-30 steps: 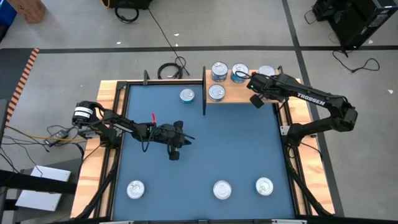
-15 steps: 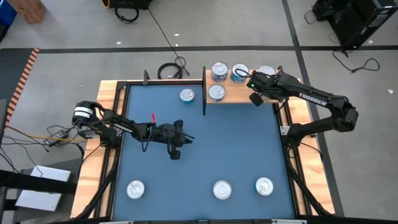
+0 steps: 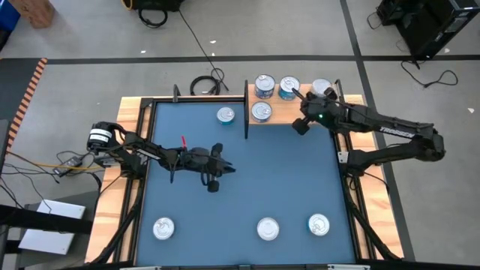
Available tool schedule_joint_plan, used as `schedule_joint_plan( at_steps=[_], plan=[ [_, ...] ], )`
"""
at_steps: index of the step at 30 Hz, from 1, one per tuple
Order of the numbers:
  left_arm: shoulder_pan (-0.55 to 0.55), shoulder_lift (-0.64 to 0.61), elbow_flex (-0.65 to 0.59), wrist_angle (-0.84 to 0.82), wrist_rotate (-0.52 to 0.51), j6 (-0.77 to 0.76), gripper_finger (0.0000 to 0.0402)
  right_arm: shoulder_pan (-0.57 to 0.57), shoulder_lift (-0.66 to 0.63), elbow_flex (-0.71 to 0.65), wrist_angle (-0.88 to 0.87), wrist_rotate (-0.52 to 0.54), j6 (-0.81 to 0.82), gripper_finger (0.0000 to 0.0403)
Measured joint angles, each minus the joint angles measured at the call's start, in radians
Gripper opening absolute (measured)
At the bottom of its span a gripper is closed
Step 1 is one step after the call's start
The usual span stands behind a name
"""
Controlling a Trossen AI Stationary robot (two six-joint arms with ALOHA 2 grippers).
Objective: Stack canned seafood by type on shelf
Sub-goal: Put the bottom light blue tuna can on the shelf aligned with the other light blue tuna cans on the shelf
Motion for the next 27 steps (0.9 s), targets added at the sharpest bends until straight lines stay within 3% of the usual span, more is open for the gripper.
schedule_joint_plan(
  at_steps=[8, 13, 18, 27],
  plan=[
    [0.0, 0.0, 0.0, 0.005, 0.001, -0.001, 0.0001, 0.135, -0.003, -0.129, 0.289, -0.008, -0.068, 0.0004],
    [0.0, 0.0, 0.0, 0.025, -0.099, -0.001, 0.0001, 0.187, -0.002, -0.299, 0.595, -0.128, -0.108, 0.0005],
    [0.0, -0.005, 0.0, 0.031, -0.071, 0.033, 0.0001, 0.247, 0.0, -0.429, 0.852, -0.188, -0.11, 0.0005],
    [-0.005, -0.152, 0.001, -0.096, -0.021, 0.048, 0.0001, 0.357, 0.003, -0.471, 0.928, -0.187, -0.103, 0.0005]
  ],
)
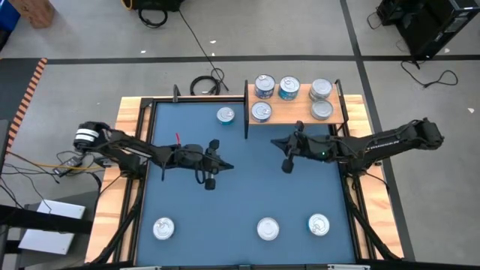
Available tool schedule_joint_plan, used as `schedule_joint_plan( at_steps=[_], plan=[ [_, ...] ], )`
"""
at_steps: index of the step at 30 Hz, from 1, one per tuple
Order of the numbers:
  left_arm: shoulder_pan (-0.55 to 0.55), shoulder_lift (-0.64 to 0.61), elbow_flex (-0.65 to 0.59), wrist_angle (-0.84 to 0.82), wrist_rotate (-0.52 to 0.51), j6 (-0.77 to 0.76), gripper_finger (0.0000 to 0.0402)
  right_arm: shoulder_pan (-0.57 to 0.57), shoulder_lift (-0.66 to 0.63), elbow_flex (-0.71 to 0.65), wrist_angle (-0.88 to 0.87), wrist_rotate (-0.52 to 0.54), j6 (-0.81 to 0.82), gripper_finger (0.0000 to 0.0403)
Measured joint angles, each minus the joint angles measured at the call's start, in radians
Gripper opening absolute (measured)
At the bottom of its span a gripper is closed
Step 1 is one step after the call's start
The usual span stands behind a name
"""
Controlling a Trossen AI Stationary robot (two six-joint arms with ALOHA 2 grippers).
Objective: Stack canned seafood by type on shelf
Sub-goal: Put the bottom light blue tuna can on the shelf aligned with the other light blue tuna cans on the shelf
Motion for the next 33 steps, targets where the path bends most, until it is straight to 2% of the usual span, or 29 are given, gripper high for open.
schedule_joint_plan(
  at_steps=[8, 14, 22, 33],
  plan=[
    [-0.048, -0.155, 0.0, -0.241, -0.044, -0.003, 0.0001, 0.11, 0.085, 0.0, 0.006, 0.003, 0.045, 0.0005],
    [-0.114, -0.219, -0.001, -0.358, -0.06, -0.027, 0.0001, 0.215, 0.183, 0.0, 0.113, 0.004, 0.057, 0.0004],
    [-0.215, -0.266, 0.0, -0.429, -0.06, -0.044, 0.0001, 0.317, 0.31, 0.0, 0.254, 0.027, 0.053, 0.0005],
    [-0.339, -0.273, 0.0, -0.452, -0.06, -0.13, 0.0001, 0.365, 0.44, 0.0, 0.274, 0.001, 0.14, 0.0009]
  ],
)
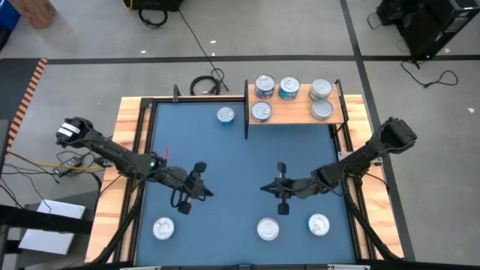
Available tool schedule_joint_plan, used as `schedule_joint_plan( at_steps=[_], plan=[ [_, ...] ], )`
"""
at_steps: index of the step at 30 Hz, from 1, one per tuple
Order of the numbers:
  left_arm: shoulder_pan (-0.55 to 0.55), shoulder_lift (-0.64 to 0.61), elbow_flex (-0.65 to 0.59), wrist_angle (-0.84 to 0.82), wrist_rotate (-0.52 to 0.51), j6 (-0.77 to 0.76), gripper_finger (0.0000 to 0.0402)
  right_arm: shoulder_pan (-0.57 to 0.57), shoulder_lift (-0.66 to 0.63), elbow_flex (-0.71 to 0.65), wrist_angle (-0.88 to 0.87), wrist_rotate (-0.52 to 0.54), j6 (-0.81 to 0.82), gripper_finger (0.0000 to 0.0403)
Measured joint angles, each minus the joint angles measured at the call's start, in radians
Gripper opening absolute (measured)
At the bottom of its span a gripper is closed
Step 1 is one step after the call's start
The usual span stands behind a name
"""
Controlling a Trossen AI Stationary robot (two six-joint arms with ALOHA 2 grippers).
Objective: Stack canned seafood by type on shelf
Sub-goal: Put the bottom light blue tuna can on the shelf aligned with the other light blue tuna cans on the shelf
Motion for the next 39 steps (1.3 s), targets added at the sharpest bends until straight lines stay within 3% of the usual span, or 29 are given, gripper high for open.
schedule_joint_plan(
  at_steps=[21, 28, 34, 39],
  plan=[
    [-0.159, 0.001, 0.0, -0.037, 0.001, -0.08, 0.0001, 0.126, -0.062, 0.008, -0.051, -0.004, 0.059, 0.0014],
    [-0.17, 0.001, 0.0, -0.038, -0.002, -0.083, 0.0001, 0.161, -0.077, 0.197, -0.482, -0.012, 0.224, 0.0012],
    [-0.17, 0.001, 0.0, -0.055, -0.01, -0.101, 0.0001, 0.18, -0.075, 0.357, -0.88, -0.224, 0.429, 0.0024],
    [-0.17, 0.002, 0.0, -0.057, -0.01, -0.102, 0.0001, 0.212, -0.074, 0.4, -1.111, -0.328, 0.589, 0.0055]
  ],
)
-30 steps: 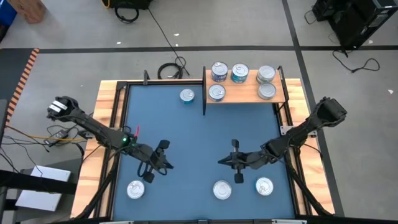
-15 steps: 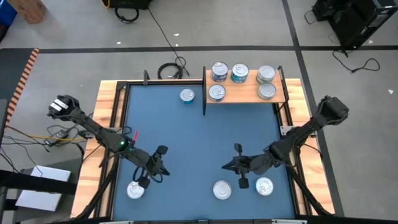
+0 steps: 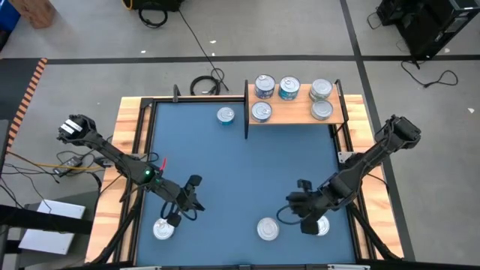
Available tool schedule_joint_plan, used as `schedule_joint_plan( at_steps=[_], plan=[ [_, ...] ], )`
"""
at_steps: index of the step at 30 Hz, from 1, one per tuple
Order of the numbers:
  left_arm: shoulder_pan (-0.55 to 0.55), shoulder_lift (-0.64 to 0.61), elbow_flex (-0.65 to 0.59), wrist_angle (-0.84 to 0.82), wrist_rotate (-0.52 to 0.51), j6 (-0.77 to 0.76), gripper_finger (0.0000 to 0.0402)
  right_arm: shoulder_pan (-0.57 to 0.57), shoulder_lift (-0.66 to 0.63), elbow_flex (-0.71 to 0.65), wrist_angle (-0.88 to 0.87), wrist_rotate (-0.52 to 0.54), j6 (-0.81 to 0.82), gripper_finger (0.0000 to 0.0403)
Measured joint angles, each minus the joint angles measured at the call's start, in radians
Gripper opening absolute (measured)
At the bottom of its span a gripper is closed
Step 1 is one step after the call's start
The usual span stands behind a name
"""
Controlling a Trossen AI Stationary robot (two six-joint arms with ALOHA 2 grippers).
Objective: Stack canned seafood by type on shelf
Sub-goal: Put the bottom light blue tuna can on the shelf aligned with the other light blue tuna cans on the shelf
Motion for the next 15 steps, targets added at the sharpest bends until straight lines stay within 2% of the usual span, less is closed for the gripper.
schedule_joint_plan(
  at_steps=[6, 15],
  plan=[
    [0.0, 0.0, 0.0, 0.006, -0.017, 0.003, 0.0001, 0.036, 0.0, -0.001, -0.249, -0.048, 0.038, 0.0096],
    [0.0, 0.0, 0.0, 0.006, -0.017, -0.002, 0.0001, 0.042, 0.0, -0.074, -0.221, -0.174, 0.086, 0.0109]
  ],
)
